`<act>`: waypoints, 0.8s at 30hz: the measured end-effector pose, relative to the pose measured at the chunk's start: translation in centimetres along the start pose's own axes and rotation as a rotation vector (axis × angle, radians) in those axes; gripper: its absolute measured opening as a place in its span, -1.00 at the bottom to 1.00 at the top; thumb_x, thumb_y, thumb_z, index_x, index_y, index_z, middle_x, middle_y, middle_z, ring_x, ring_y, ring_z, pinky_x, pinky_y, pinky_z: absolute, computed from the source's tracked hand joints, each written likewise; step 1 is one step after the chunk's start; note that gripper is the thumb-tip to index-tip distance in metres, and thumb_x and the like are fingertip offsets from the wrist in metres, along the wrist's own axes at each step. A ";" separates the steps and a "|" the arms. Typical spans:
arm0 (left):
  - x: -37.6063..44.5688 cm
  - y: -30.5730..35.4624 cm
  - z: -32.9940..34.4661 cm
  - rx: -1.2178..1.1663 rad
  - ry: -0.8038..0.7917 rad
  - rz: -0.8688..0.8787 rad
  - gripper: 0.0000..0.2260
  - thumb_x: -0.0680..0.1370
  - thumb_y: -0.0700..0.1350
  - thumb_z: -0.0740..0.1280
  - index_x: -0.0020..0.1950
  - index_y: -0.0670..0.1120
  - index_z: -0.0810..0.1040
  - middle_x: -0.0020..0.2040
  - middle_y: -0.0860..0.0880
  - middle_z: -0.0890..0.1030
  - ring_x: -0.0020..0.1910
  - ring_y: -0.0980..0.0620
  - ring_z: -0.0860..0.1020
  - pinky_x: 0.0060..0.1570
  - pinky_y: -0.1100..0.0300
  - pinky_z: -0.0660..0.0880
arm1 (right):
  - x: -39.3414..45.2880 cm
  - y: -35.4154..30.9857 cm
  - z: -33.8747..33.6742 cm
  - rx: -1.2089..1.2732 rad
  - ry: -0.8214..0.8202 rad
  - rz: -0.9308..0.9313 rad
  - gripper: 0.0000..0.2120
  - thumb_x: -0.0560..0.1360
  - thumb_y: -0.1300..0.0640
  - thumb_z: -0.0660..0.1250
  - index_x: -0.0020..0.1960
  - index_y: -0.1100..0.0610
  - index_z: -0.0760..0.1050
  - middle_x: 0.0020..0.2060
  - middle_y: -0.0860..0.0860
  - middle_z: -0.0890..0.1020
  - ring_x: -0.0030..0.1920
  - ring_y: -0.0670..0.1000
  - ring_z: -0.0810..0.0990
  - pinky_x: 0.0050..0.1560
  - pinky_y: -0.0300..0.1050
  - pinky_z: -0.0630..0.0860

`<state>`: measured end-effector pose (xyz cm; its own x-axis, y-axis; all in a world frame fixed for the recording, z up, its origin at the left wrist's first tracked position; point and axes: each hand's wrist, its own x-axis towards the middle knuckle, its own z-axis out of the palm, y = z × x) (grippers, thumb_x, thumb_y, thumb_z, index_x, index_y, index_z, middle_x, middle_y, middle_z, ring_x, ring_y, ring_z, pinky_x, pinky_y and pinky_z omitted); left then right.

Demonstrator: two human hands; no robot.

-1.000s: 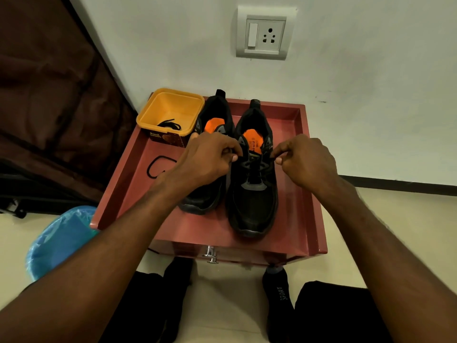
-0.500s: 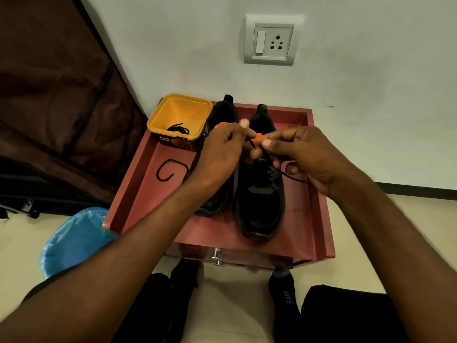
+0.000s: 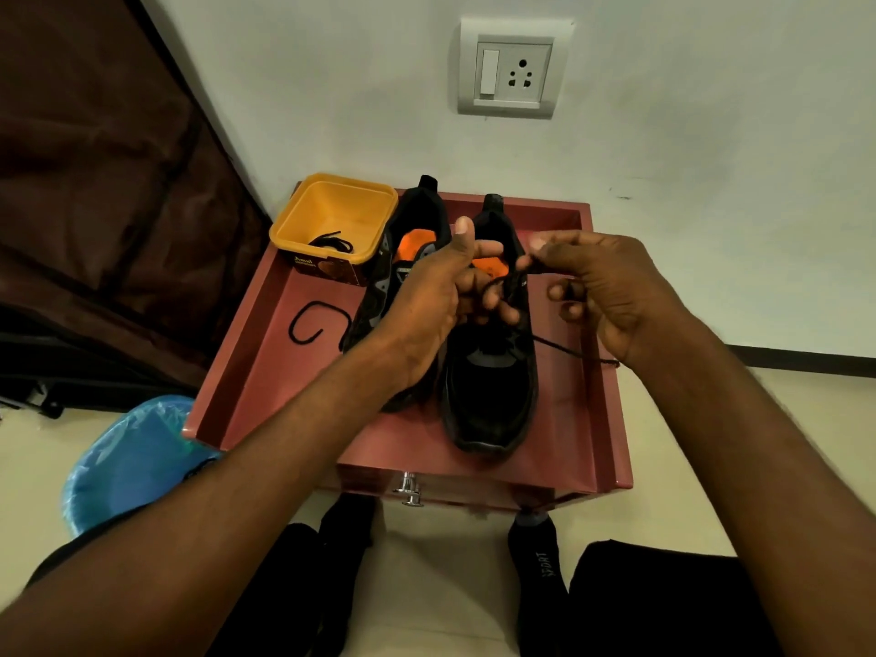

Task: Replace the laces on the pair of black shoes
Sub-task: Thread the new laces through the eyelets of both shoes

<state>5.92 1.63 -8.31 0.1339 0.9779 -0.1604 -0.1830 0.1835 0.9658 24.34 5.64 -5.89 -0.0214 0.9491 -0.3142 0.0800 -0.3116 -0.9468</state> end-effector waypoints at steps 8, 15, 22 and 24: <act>1.1 0.8 -2.3 -0.073 0.169 0.056 -0.89 0.70 -0.21 0.22 0.18 -0.15 0.51 -0.31 -0.03 0.46 -0.42 0.04 0.38 -0.37 0.19 0.36 | 0.3 1.3 -0.9 -0.835 0.247 -0.345 -0.80 0.52 0.17 0.40 0.10 0.01 0.69 0.06 -0.07 0.67 0.05 -0.03 0.65 -0.01 -0.22 0.47; 1.1 0.6 -1.5 0.072 0.088 0.057 -0.92 0.66 -0.11 0.36 0.12 -0.09 0.53 -0.30 -0.03 0.54 -0.48 0.05 0.38 -0.46 0.20 0.20 | -0.1 0.6 1.4 -0.329 -0.120 -0.301 -0.94 0.57 0.16 0.47 -0.03 0.06 0.72 -0.26 -0.04 0.74 -0.23 -0.14 0.69 -0.16 -0.28 0.55; 1.5 0.1 -2.2 0.155 0.147 0.083 -0.91 0.69 -0.22 0.29 0.16 -0.17 0.55 -0.23 -0.06 0.63 -0.43 0.04 0.46 -0.44 0.19 0.30 | 0.2 1.4 -0.3 -0.787 0.201 -0.354 -0.68 0.53 0.12 0.43 0.28 -0.03 0.64 0.23 -0.07 0.67 0.22 -0.01 0.62 0.27 -0.08 0.51; 1.5 -0.1 -2.0 0.199 0.134 0.093 -0.91 0.67 -0.19 0.34 0.15 -0.17 0.55 -0.25 -0.07 0.65 -0.46 0.04 0.46 -0.47 0.20 0.30 | -0.1 1.2 1.2 -0.708 0.036 -0.456 -0.59 0.54 0.09 0.46 0.38 -0.04 0.56 0.29 -0.13 0.62 0.17 -0.08 0.60 0.24 -0.13 0.51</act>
<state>4.19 3.23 -9.03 -0.0072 0.9967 -0.0814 0.0086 0.0815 0.9966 23.25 5.13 -7.12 -0.1727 0.9797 0.1021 0.6771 0.1934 -0.7100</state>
